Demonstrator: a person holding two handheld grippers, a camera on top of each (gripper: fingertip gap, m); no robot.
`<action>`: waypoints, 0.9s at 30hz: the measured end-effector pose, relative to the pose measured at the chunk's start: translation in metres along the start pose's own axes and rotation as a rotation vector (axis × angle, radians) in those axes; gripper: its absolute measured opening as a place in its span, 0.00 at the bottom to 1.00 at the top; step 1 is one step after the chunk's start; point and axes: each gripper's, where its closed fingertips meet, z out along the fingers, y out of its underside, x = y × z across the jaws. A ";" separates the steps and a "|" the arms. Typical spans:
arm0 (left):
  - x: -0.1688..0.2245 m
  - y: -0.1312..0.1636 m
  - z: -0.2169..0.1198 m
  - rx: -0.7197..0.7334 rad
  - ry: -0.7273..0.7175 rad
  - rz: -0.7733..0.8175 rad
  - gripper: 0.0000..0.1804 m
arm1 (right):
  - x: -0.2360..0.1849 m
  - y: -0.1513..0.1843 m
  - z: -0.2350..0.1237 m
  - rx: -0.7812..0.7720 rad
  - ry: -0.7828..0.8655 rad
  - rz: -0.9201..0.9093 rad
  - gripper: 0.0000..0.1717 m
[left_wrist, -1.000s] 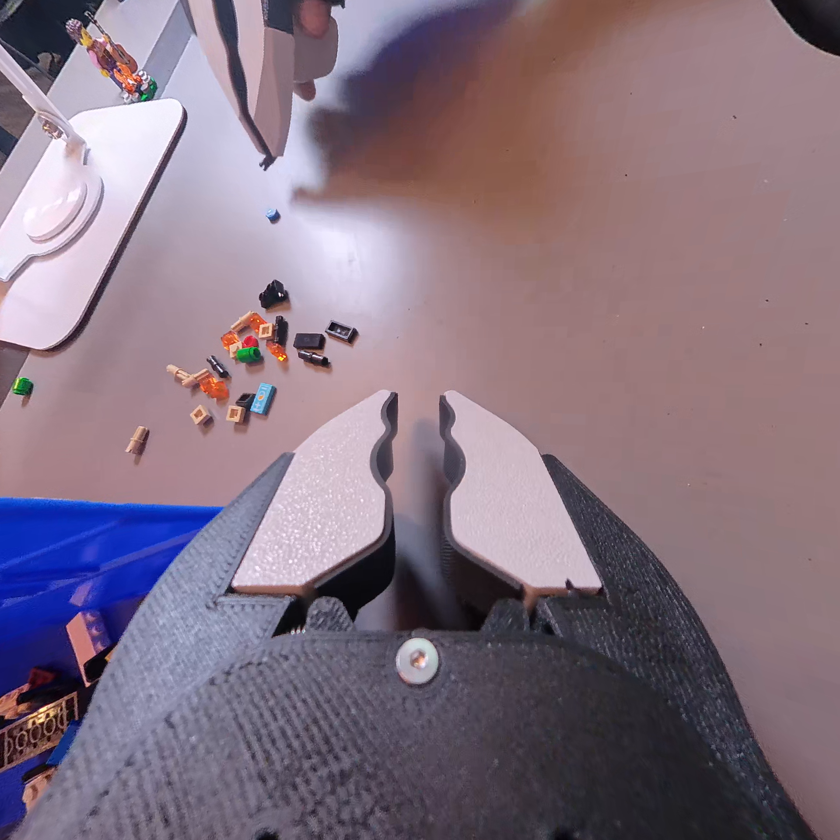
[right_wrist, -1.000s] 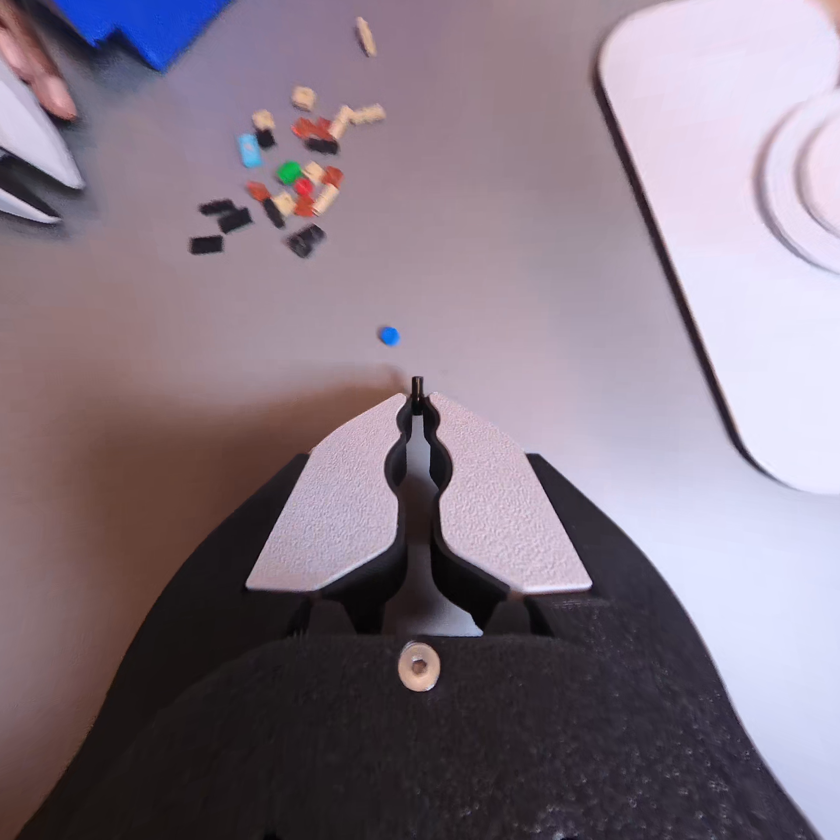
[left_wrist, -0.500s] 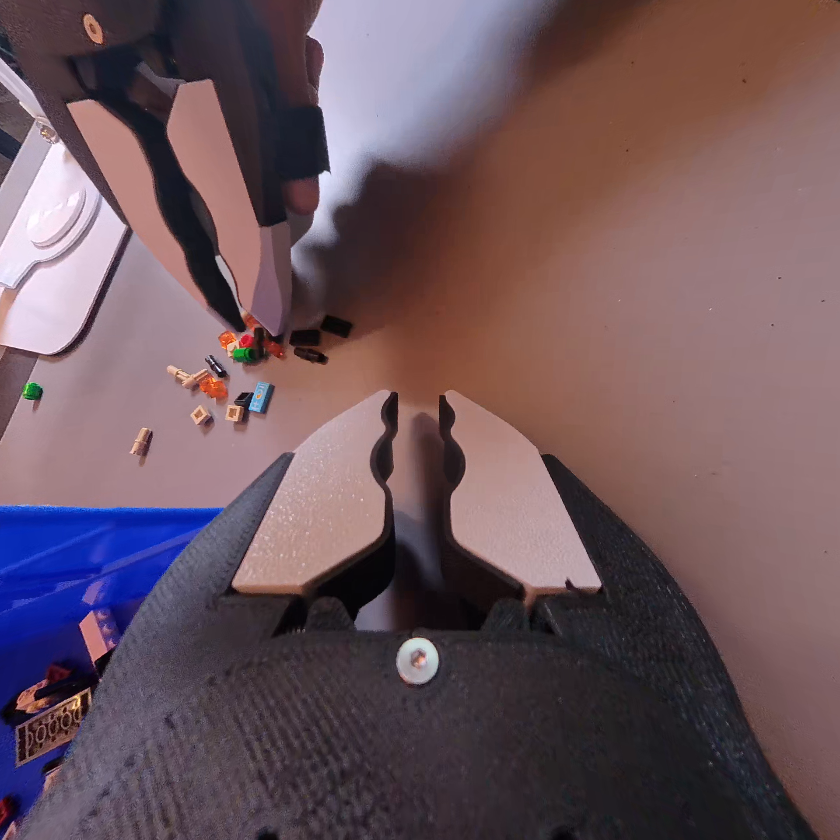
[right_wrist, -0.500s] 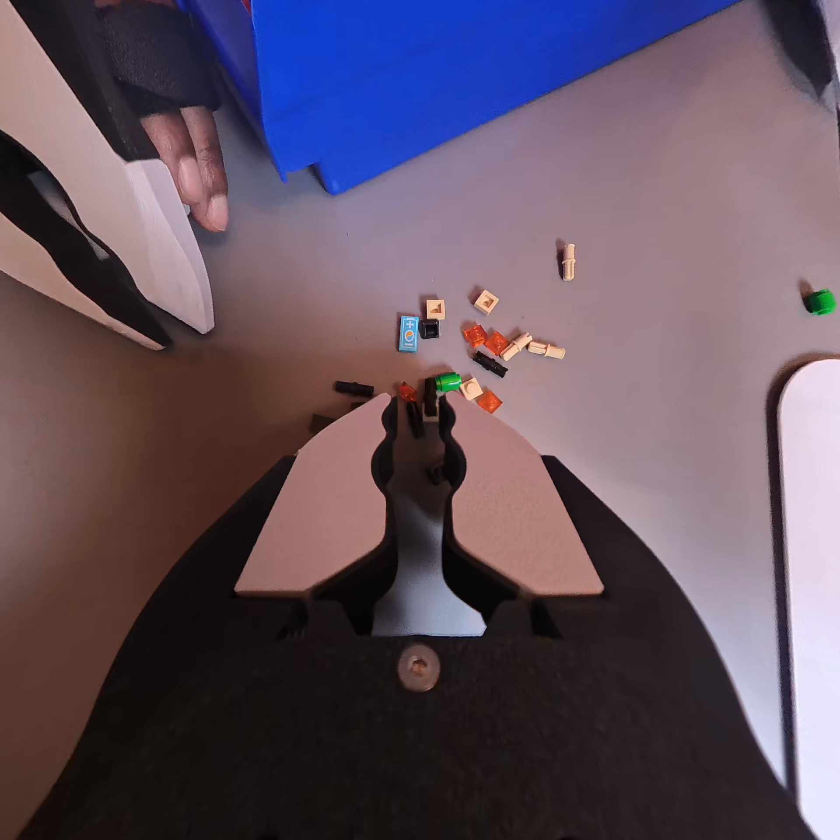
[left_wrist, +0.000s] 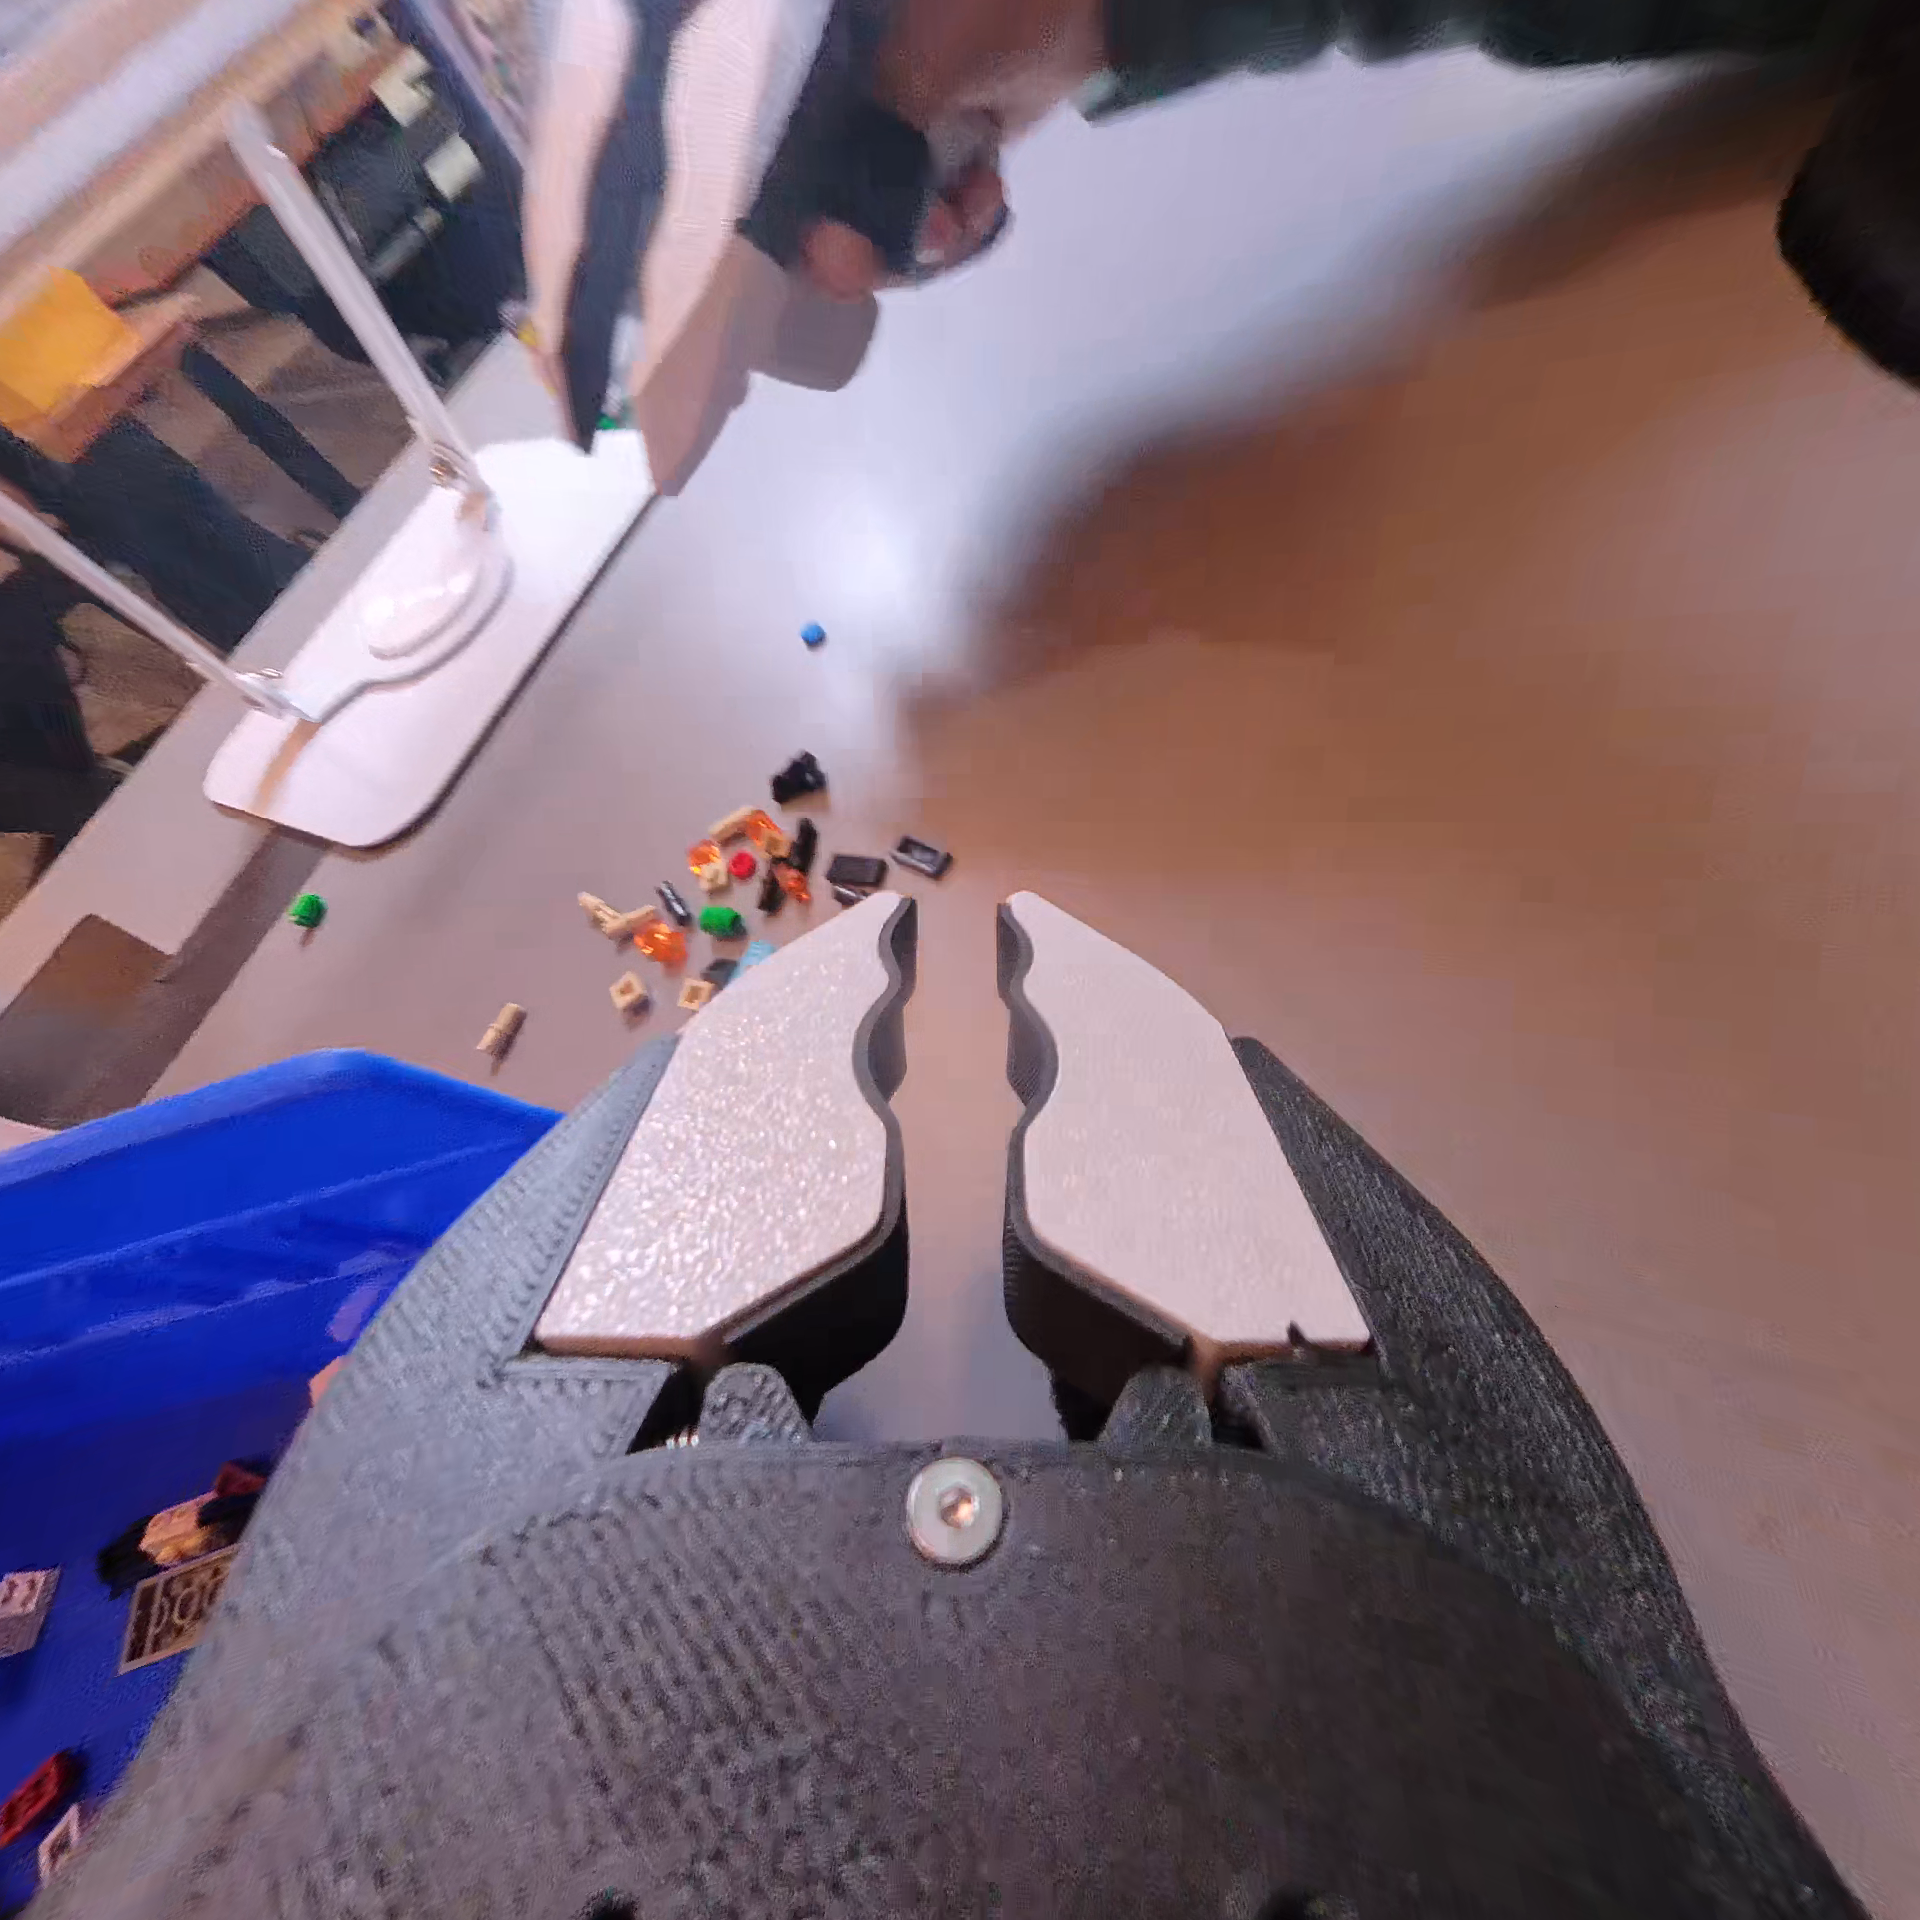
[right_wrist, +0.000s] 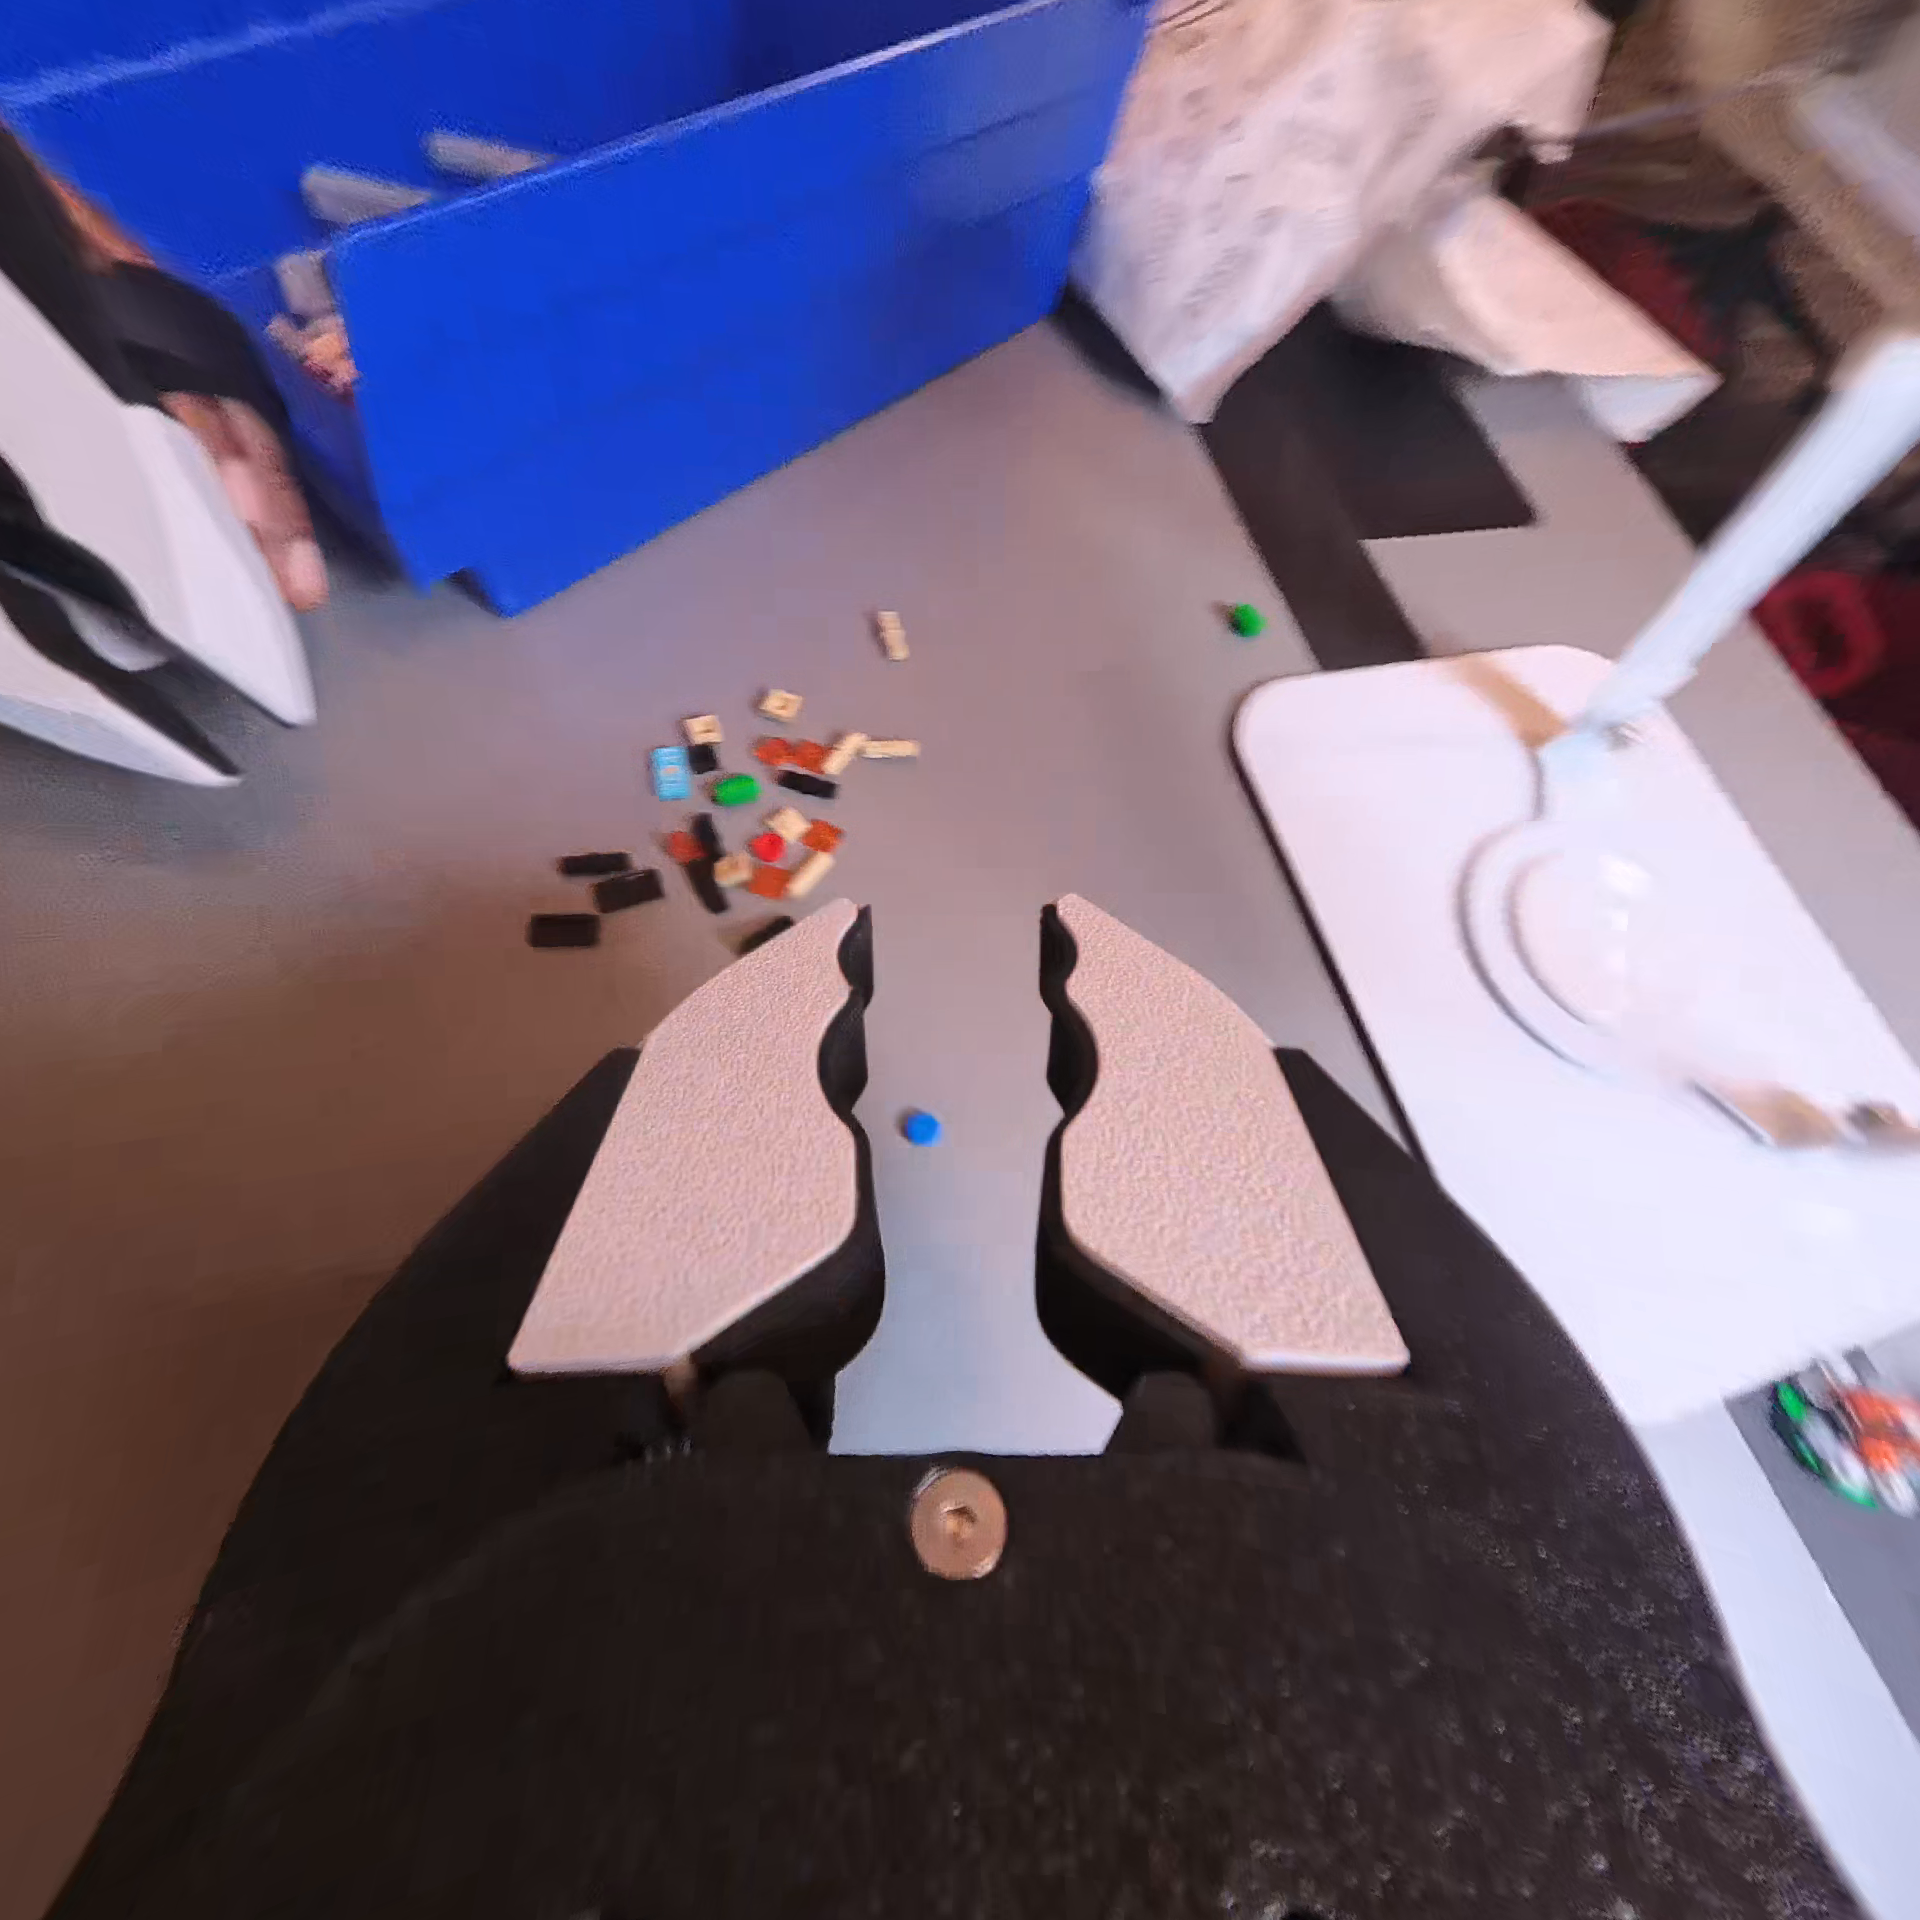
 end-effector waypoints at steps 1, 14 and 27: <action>-0.005 -0.005 -0.003 0.034 -0.023 -0.020 0.08 | 0.013 0.005 -0.011 0.026 0.051 0.038 0.18; -0.017 -0.035 -0.010 0.303 -0.055 -0.196 0.11 | 0.193 0.096 -0.082 0.035 0.645 0.314 0.16; 0.003 -0.029 0.003 0.281 0.042 -0.172 0.09 | 0.251 0.118 -0.046 -0.039 0.492 0.446 0.02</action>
